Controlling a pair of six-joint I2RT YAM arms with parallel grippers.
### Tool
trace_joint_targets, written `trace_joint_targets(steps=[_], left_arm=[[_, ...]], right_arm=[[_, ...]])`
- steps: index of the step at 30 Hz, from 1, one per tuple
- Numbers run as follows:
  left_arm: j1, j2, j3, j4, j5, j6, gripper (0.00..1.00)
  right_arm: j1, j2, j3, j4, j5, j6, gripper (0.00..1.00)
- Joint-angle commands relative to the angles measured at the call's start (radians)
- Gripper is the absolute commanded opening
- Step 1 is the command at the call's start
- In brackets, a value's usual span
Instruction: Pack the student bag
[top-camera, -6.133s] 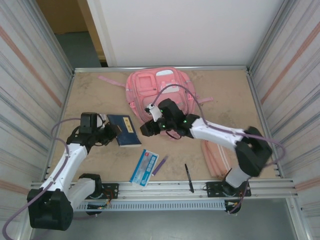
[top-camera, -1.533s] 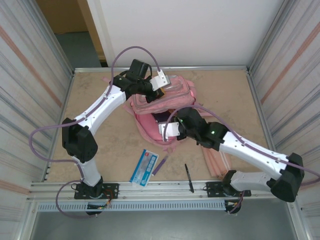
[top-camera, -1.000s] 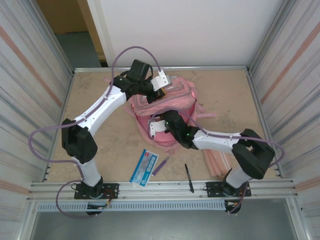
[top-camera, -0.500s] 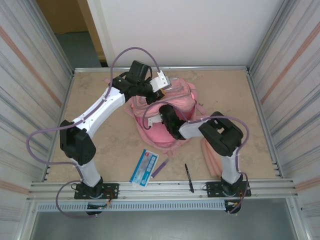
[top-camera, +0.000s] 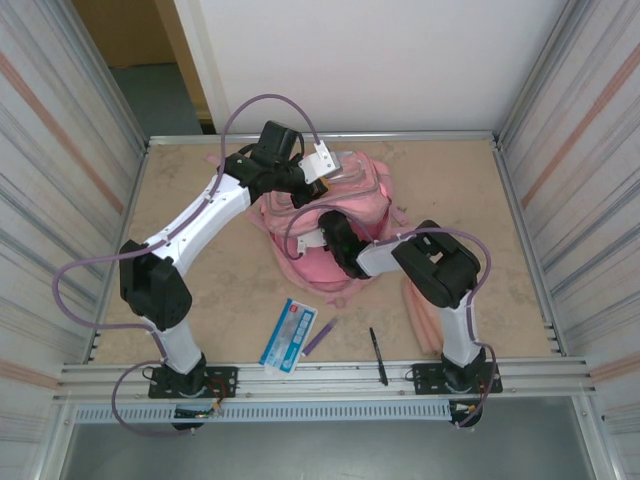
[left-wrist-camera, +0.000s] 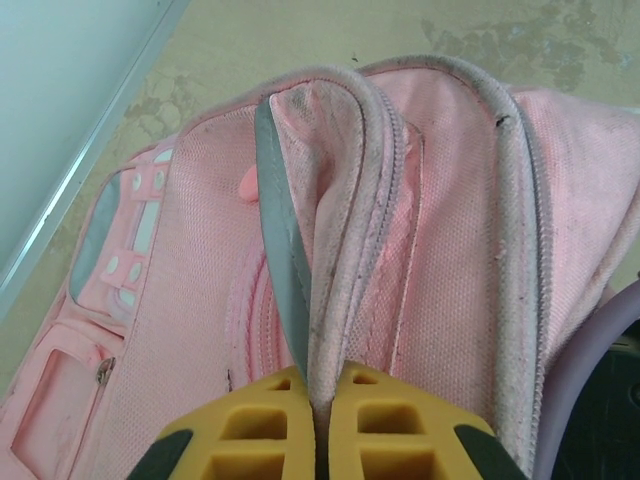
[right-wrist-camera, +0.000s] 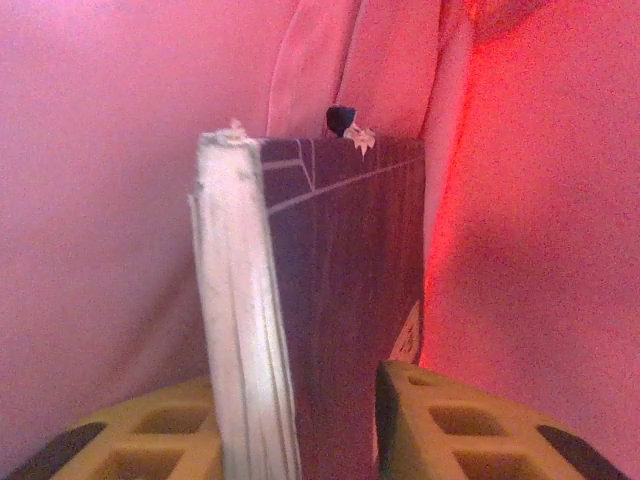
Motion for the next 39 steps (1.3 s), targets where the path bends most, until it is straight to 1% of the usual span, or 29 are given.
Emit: trace_joint_targets(steps=[1, 4, 11, 14, 17, 21, 22, 23, 25, 26, 29, 31, 33, 35, 36, 38, 39], left_arm=[[-0.005, -0.061, -0.004, 0.060, 0.030, -0.023, 0.00], [0.002, -0.050, 0.004, 0.062, 0.027, -0.039, 0.00], [0.010, -0.016, 0.020, 0.060, -0.004, -0.049, 0.00], [0.012, -0.004, 0.016, 0.064, -0.008, -0.046, 0.00], [0.015, 0.012, 0.016, 0.067, -0.011, -0.045, 0.00], [0.016, 0.027, 0.008, 0.079, -0.016, -0.057, 0.00], [0.016, 0.033, 0.003, 0.090, -0.015, -0.060, 0.02], [0.015, 0.040, 0.002, 0.097, -0.014, -0.066, 0.04], [0.016, 0.053, 0.002, 0.107, 0.001, -0.091, 0.07], [0.014, 0.059, 0.001, 0.110, 0.008, -0.104, 0.08], [0.011, 0.071, -0.010, 0.123, 0.024, -0.123, 0.13], [0.008, 0.082, -0.024, 0.127, 0.036, -0.137, 0.24], [0.008, 0.105, -0.021, 0.118, 0.057, -0.139, 0.32], [0.010, 0.134, 0.012, 0.074, 0.046, -0.130, 0.36], [0.010, 0.149, 0.035, 0.047, 0.033, -0.127, 0.38], [0.019, 0.168, 0.062, 0.018, -0.021, -0.166, 0.42], [0.028, 0.170, 0.071, 0.008, -0.049, -0.209, 0.44]], right_arm=[[-0.013, -0.078, -0.014, -0.150, -0.046, 0.120, 0.37], [-0.011, -0.160, -0.048, -0.201, -0.097, 0.175, 0.40], [0.000, -0.333, -0.097, -0.428, -0.266, 0.275, 0.44], [0.004, -0.399, -0.113, -0.528, -0.378, 0.314, 0.43], [0.020, -0.456, -0.145, -0.546, -0.412, 0.341, 0.43], [0.054, -0.538, -0.136, -0.722, -0.518, 0.398, 0.42], [0.067, -0.565, -0.147, -0.747, -0.545, 0.415, 0.41], [0.082, -0.592, -0.170, -0.733, -0.558, 0.433, 0.41], [0.117, -0.658, -0.232, -0.656, -0.558, 0.464, 0.41], [0.131, -0.688, -0.251, -0.649, -0.569, 0.470, 0.42], [0.160, -0.786, -0.286, -0.665, -0.598, 0.518, 0.42], [0.164, -0.863, -0.312, -0.668, -0.629, 0.553, 0.42], [0.160, -0.929, -0.340, -0.649, -0.654, 0.595, 0.42], [0.146, -0.974, -0.371, -0.600, -0.630, 0.651, 0.43], [0.139, -0.989, -0.386, -0.562, -0.585, 0.682, 0.43], [0.139, -1.009, -0.422, -0.454, -0.449, 0.743, 0.42], [0.137, -1.017, -0.440, -0.401, -0.376, 0.786, 0.43]])
